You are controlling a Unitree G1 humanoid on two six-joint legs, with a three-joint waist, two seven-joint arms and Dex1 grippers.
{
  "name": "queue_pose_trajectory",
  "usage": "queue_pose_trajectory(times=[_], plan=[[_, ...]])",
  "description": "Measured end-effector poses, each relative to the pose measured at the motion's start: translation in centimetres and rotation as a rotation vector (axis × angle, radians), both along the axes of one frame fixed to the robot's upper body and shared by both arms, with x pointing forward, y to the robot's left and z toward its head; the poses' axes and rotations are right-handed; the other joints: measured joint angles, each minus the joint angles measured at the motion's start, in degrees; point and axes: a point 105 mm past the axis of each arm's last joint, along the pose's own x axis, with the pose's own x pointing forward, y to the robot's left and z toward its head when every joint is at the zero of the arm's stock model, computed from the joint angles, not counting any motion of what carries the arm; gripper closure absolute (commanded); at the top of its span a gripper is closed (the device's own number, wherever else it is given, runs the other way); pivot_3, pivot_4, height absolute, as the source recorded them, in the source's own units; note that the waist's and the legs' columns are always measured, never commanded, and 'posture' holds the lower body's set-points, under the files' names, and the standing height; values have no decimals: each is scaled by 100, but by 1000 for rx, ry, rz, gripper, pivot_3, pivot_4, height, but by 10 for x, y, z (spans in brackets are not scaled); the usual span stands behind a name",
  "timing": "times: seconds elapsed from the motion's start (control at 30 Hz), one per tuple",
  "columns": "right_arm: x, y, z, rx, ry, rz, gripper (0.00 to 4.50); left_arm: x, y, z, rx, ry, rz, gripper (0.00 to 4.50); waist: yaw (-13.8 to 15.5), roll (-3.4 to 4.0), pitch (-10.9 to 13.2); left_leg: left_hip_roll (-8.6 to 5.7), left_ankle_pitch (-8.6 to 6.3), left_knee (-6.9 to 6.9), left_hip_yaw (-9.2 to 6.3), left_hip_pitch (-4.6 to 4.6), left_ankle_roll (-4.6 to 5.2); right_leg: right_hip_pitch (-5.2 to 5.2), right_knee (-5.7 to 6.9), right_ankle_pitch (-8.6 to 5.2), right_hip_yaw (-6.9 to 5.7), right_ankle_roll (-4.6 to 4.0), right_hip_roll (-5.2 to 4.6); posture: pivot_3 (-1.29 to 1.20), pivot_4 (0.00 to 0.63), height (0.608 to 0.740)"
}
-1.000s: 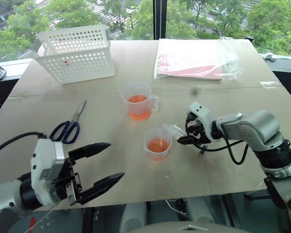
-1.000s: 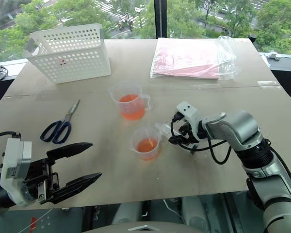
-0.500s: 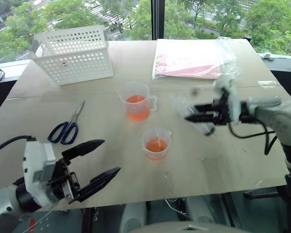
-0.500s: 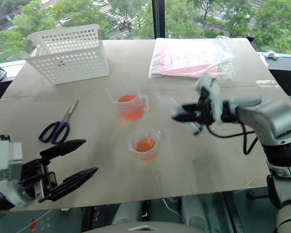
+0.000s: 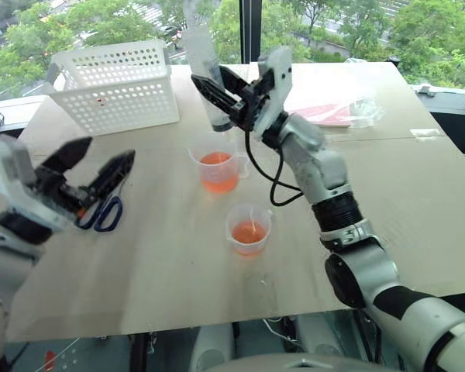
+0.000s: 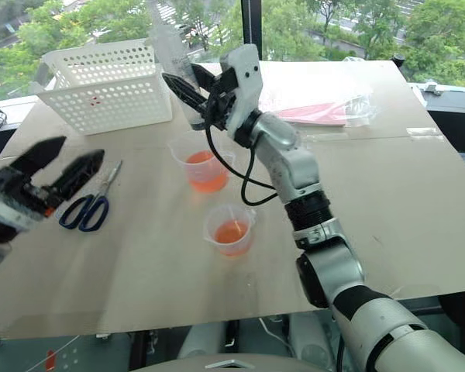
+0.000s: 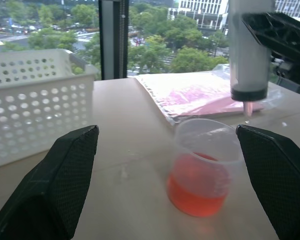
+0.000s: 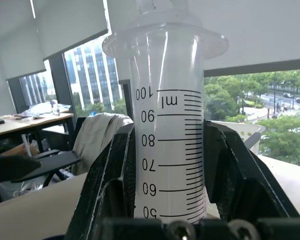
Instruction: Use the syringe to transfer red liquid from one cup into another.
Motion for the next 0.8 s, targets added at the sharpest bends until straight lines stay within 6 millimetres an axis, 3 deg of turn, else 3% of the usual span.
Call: queue_pose_trajectory(times=[0.23, 0.37, 0.5, 0.63, 0.8], plan=[[9, 3, -17, -15, -9, -39, 3109, 7, 2, 7, 46, 49, 28, 0, -32, 4, 6, 4, 2, -18, -9, 7, -5, -2, 4, -1, -14, -2, 0, 0, 150, 740], [13, 10, -42, -85, -1, -46, 3109, 11, -2, 25, 64, 27, -13, 0, -45, 5, 7, 7, 10, -18, -21, 13, -17, -2, 15, -3, -17, -6, 11, 0, 150, 740], [12, 12, -47, -97, -2, -42, 3109, 14, 0, 29, 62, 26, -25, 0, -43, 5, 7, 7, 12, -17, -22, 11, -20, -2, 15, -2, -15, -5, 11, 0, 150, 740], [7, 10, -31, -32, -16, -17, 3109, 18, -2, 23, 56, 48, -38, 0, -36, 6, 9, 7, 12, -19, -27, 6, -21, -2, 13, -2, -19, -5, 8, 0, 150, 740], [0, -15, 20, 223, 7, 21, 3109, 19, -3, 22, 38, 41, -49, 0, -21, 7, 11, 7, 12, -18, -59, 3, -21, -1, 13, -2, -27, -6, 3, 0, 150, 740]])
